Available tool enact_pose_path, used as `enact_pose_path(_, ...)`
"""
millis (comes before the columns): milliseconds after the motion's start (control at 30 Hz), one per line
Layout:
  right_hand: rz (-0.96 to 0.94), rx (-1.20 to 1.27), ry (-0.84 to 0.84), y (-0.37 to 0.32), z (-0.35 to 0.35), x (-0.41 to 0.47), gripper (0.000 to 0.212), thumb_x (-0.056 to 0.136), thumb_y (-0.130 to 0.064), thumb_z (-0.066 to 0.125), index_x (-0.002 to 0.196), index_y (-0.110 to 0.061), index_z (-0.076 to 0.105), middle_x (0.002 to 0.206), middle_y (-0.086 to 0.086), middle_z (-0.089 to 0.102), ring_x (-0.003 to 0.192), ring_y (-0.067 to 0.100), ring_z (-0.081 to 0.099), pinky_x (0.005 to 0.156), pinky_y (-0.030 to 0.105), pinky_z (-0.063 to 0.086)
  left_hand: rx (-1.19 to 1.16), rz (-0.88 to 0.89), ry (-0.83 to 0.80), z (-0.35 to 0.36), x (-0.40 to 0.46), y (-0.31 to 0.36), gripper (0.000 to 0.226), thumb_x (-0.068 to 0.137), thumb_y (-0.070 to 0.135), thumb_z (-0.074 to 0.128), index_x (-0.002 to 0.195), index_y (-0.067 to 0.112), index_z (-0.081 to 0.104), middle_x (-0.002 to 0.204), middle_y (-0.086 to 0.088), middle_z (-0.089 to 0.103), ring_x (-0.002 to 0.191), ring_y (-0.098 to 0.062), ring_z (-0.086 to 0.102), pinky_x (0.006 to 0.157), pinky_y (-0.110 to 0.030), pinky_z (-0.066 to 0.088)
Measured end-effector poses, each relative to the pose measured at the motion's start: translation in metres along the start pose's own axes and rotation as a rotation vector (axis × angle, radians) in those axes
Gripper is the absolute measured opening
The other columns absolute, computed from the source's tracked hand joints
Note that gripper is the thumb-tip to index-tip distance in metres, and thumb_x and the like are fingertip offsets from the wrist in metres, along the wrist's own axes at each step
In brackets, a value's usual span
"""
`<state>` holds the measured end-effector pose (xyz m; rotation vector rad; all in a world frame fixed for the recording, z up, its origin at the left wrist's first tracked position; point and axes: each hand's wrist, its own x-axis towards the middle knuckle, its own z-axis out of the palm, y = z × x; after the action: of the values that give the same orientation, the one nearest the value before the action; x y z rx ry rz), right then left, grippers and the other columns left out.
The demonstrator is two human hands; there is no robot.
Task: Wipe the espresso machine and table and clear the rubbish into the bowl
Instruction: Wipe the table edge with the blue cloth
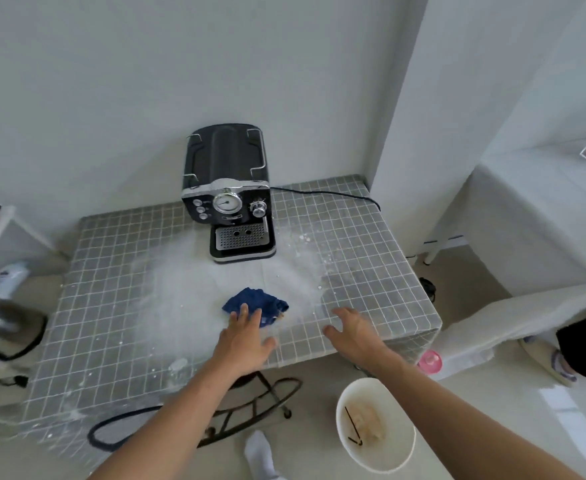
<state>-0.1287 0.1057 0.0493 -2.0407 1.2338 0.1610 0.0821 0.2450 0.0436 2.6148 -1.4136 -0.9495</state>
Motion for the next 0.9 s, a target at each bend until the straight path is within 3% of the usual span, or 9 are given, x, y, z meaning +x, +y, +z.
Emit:
enact_pose_path(167,-0.035,-0.071,-0.054,-0.055,0.036,0.047,0.064,0.098,-0.046,0.053,0.153,-0.017,0.036,0.157,0.011,0.038,0.141,0.032,0.039,0.114,0.042,0.035,0.078,-0.025,-0.037,-0.013,0.033,-0.067,0.075,0.103,0.048,0.04,0.162,0.022,0.003,0.171,-0.013,-0.005,0.156,-0.036,0.003,0.122,-0.058,0.022)
enact_pose_path(267,-0.056,-0.1,-0.07,-0.081,0.058,0.074,0.061,0.096,-0.042,0.056,0.149,-0.018,0.039,0.15,0.011,0.044,0.131,0.031,0.046,0.107,0.043,0.043,0.135,-0.003,-0.05,-0.02,0.052,-0.089,0.072,0.106,0.043,0.039,0.163,0.022,0.0,0.171,-0.013,-0.005,0.156,-0.035,0.005,0.122,-0.058,0.021)
enact_pose_path(400,-0.065,-0.167,-0.113,-0.103,0.08,0.103,0.063,0.093,-0.038,0.056,0.15,-0.022,0.033,0.144,0.007,0.043,0.126,0.03,0.047,0.098,0.042,0.049,0.236,0.059,0.0,-0.022,0.074,-0.1,0.069,0.106,0.043,0.039,0.162,0.018,0.008,0.164,-0.01,0.024,0.141,-0.031,0.036,0.109,-0.048,0.039)
enact_pose_path(533,-0.075,-0.211,-0.115,-0.107,0.093,0.119,0.061,0.091,-0.034,0.06,0.147,-0.026,0.035,0.133,0.007,0.046,0.116,0.027,0.051,0.092,0.04,0.053,0.283,0.128,0.023,-0.012,0.093,-0.1,0.072,0.104,0.047,0.042,0.161,0.015,0.011,0.149,-0.008,0.042,0.128,-0.029,0.045,0.102,-0.043,0.043)
enact_pose_path(700,-0.087,-0.194,-0.109,-0.101,0.095,0.135,0.047,0.09,-0.02,0.057,0.137,-0.023,0.051,0.119,0.005,0.052,0.099,0.026,0.06,0.08,0.034,0.054,0.19,0.121,0.015,0.0,0.107,-0.096,0.07,0.106,0.04,0.042,0.161,0.01,0.011,0.148,-0.008,0.04,0.122,-0.026,0.053,0.097,-0.037,0.048)
enact_pose_path(900,-0.153,-0.142,-0.134,-0.088,0.083,0.153,0.039,0.088,-0.014,0.056,0.127,-0.017,0.062,0.11,0.009,0.06,0.092,0.027,0.062,0.074,0.031,0.051,-0.022,0.072,0.046,0.003,0.112,-0.091,0.055,0.108,0.033,0.041,0.157,0.014,0.024,0.136,-0.003,0.048,0.096,-0.017,0.066,0.072,-0.024,0.05)
